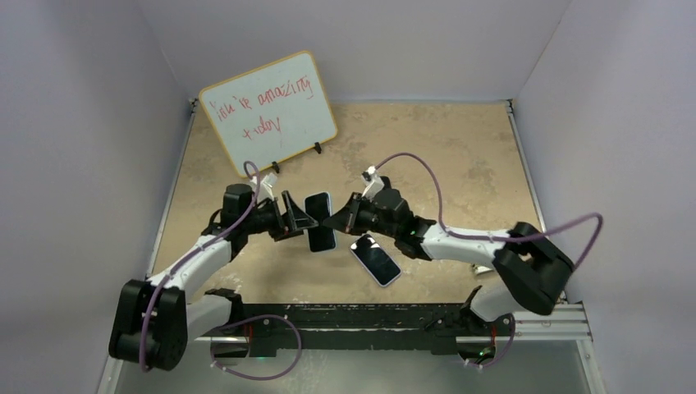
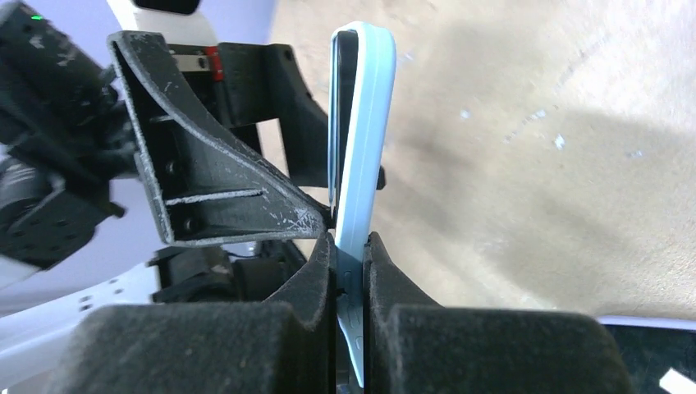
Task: Put the phone into the phone case
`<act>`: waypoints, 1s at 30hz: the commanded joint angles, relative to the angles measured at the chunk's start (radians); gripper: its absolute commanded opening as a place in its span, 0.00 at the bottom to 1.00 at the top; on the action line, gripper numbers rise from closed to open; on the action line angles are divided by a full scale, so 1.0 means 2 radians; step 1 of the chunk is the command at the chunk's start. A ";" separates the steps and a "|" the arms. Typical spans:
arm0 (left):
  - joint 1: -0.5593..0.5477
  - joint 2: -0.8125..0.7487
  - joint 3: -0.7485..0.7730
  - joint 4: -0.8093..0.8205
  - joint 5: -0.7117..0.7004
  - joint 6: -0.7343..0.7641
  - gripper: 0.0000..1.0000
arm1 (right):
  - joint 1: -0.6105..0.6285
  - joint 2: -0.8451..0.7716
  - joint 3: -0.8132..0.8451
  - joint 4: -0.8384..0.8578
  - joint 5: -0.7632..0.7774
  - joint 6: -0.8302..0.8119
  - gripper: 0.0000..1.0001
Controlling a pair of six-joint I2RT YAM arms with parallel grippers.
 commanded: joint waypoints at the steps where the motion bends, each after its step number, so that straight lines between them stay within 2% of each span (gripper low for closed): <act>1: -0.001 -0.050 0.029 0.026 0.063 -0.038 0.80 | -0.004 -0.108 -0.014 0.020 -0.007 -0.030 0.00; 7: -0.001 -0.104 -0.009 0.185 0.117 -0.157 0.85 | -0.010 -0.196 -0.039 0.017 -0.042 -0.030 0.00; 9: -0.001 -0.108 -0.009 0.215 0.129 -0.170 0.85 | -0.010 -0.205 -0.041 0.039 -0.070 -0.027 0.00; 12: -0.001 -0.104 -0.020 0.302 0.152 -0.218 0.85 | -0.010 -0.205 -0.038 0.066 -0.111 -0.020 0.00; 15: -0.001 -0.098 -0.029 0.374 0.157 -0.264 0.81 | -0.010 -0.200 -0.037 0.082 -0.129 -0.009 0.00; 16: -0.002 -0.098 -0.029 0.375 0.156 -0.266 0.78 | -0.010 -0.198 -0.039 0.091 -0.131 -0.007 0.00; 18: -0.002 -0.097 -0.030 0.375 0.152 -0.267 0.67 | -0.010 -0.194 -0.038 0.095 -0.134 -0.006 0.00; 21: -0.002 -0.095 -0.035 0.375 0.150 -0.269 0.39 | -0.010 -0.185 -0.038 0.089 -0.140 -0.005 0.01; 23: -0.002 -0.092 -0.037 0.379 0.150 -0.271 0.23 | -0.010 -0.184 -0.041 0.085 -0.137 -0.006 0.09; 26: -0.002 -0.088 -0.042 0.398 0.145 -0.285 0.03 | -0.011 -0.189 -0.054 0.082 -0.137 -0.006 0.28; 27: -0.002 -0.086 -0.042 0.403 0.143 -0.293 0.00 | -0.011 -0.192 -0.059 0.082 -0.139 -0.006 0.38; 30: -0.002 -0.078 -0.050 0.438 0.132 -0.324 0.00 | -0.011 -0.206 -0.086 0.079 -0.133 0.000 0.70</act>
